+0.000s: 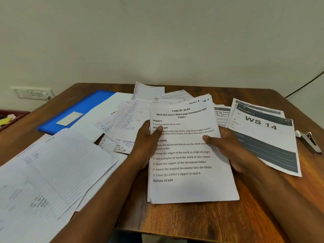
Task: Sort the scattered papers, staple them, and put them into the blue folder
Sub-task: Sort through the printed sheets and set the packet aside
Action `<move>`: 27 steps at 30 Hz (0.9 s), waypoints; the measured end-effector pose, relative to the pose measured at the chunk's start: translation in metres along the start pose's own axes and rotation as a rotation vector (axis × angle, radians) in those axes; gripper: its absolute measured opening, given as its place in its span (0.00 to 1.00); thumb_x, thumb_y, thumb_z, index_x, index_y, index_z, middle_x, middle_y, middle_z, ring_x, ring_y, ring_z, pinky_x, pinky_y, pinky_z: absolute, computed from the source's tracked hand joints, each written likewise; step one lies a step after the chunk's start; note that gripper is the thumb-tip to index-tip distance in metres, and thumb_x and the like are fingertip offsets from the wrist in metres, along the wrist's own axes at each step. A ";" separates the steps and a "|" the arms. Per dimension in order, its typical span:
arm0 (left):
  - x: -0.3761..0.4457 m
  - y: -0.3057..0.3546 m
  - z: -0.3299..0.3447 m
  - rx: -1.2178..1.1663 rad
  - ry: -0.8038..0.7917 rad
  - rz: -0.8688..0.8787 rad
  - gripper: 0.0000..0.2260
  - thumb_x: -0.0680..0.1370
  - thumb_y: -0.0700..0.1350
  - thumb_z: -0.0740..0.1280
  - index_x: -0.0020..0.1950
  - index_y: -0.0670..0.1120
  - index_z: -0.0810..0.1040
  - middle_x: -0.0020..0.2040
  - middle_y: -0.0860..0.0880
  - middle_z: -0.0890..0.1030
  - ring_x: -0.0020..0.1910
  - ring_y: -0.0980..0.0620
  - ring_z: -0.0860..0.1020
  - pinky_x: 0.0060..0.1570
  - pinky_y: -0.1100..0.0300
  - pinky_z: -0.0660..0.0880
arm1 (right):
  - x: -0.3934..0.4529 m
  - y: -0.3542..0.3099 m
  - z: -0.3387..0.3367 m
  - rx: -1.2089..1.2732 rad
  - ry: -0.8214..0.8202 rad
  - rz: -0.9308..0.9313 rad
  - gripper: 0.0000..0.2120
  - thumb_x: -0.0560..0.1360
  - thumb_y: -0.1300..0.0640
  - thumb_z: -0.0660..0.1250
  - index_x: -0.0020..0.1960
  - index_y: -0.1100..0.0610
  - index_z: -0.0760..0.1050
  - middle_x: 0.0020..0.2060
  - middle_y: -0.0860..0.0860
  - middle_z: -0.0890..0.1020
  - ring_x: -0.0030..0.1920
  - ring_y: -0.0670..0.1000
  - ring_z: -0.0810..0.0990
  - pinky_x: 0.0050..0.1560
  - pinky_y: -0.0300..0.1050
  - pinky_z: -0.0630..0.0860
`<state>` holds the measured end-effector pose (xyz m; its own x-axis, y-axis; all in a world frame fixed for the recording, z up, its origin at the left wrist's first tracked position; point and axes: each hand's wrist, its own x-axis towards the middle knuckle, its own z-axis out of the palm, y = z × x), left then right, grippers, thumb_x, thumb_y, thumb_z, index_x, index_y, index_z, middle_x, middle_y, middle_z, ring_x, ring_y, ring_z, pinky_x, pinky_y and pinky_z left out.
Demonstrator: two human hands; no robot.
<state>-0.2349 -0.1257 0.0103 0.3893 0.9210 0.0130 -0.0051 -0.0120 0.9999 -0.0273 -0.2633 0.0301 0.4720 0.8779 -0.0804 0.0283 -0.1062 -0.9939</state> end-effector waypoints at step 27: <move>-0.003 -0.009 0.006 -0.038 -0.194 0.096 0.31 0.84 0.40 0.68 0.82 0.59 0.62 0.69 0.52 0.81 0.58 0.48 0.86 0.50 0.51 0.85 | 0.061 -0.023 -0.018 0.079 0.204 -0.173 0.11 0.74 0.65 0.76 0.53 0.52 0.88 0.60 0.55 0.85 0.50 0.56 0.88 0.49 0.50 0.85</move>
<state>-0.2308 -0.1311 0.0014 0.5552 0.8242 0.1115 -0.0838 -0.0780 0.9934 0.0164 -0.2161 0.0497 0.6342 0.7666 0.1003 0.0591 0.0812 -0.9949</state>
